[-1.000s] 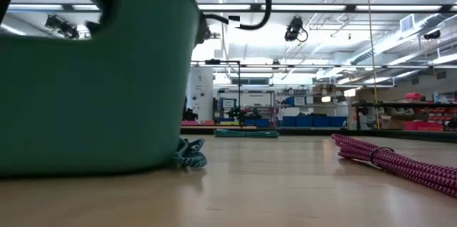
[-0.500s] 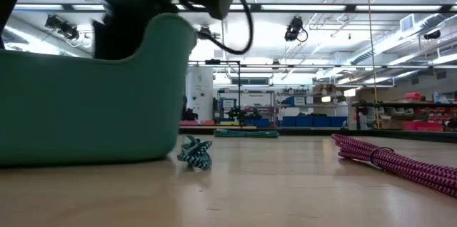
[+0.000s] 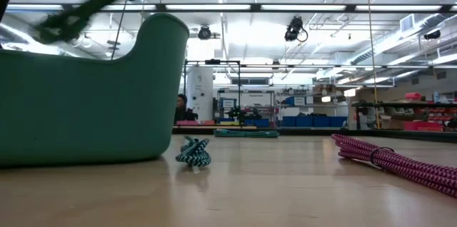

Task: Pick and place USB-C Cables
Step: Put the green charger cable into the green bin

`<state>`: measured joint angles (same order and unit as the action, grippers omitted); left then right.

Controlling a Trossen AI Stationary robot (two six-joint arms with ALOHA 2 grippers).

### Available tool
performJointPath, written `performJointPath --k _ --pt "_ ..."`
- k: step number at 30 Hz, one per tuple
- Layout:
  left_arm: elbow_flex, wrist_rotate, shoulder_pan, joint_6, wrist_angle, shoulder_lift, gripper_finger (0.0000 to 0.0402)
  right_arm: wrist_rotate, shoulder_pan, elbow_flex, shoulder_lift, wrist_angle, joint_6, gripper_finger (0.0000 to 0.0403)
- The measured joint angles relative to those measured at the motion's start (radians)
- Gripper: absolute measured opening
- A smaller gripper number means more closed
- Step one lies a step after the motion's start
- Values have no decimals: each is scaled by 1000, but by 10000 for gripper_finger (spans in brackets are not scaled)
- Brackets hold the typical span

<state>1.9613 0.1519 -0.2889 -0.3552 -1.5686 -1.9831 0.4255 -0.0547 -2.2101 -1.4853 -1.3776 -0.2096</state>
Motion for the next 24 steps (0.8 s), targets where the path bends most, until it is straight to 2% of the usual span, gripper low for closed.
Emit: performJointPath --k 3,10,15,24 --pt "-41 70 -19 -33 -1 0 21 0 0 0 0 -9 0 229" --pt "-241 208 -77 -61 -3 -3 21 0 0 0 0 -11 0 229" --pt "-319 227 -98 -99 -3 -3 21 0 0 0 0 -10 -6 229" --pt "-336 208 -97 -76 108 -3 21 0 0 0 0 -10 -24 229"
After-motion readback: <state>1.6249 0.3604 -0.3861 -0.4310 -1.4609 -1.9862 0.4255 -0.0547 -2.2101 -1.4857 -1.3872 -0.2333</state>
